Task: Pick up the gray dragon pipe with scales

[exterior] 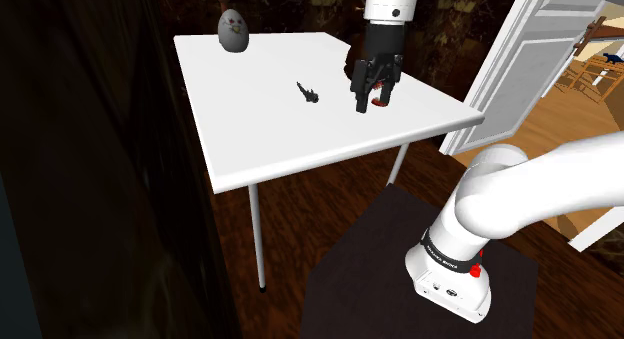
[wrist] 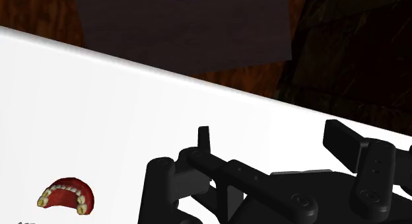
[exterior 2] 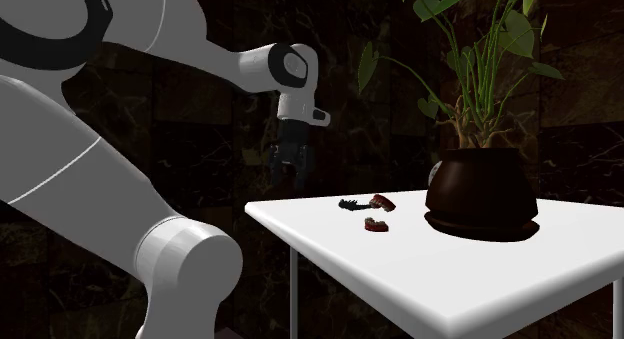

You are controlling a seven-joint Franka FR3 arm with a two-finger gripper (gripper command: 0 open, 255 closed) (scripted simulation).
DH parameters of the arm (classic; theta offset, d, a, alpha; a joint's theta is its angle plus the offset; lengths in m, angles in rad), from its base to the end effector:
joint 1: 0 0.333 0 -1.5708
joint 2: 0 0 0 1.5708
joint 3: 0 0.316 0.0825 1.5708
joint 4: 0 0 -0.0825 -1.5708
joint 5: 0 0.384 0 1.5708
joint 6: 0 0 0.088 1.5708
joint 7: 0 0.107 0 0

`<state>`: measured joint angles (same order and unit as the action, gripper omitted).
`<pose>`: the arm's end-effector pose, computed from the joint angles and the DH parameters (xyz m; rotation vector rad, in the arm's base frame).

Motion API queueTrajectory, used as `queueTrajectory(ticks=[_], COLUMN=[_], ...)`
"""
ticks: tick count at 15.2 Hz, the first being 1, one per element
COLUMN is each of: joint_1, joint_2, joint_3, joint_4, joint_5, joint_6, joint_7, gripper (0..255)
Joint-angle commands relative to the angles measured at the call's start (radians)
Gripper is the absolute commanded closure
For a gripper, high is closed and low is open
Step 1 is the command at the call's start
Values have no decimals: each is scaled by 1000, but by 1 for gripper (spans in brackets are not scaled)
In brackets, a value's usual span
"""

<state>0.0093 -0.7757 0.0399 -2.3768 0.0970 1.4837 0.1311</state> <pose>0.2980 0.0290 0.5706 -3.0736 0.1418 0.1897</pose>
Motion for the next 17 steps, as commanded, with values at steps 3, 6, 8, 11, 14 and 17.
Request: queueTrajectory(ticks=[3,6,8,11,14,17], joint_1=[-15,-38,-54,-76,-96,-114], joint_2=[70,175,245,349,453,556], joint_3=[10,23,31,40,45,47], joint_4=[29,82,123,193,271,360], joint_5=[-4,-14,-24,-41,-62,-86], joint_6=[51,120,159,210,249,277], joint_7=[29,75,106,154,203,253], gripper=[0,0,0,0,0,0])
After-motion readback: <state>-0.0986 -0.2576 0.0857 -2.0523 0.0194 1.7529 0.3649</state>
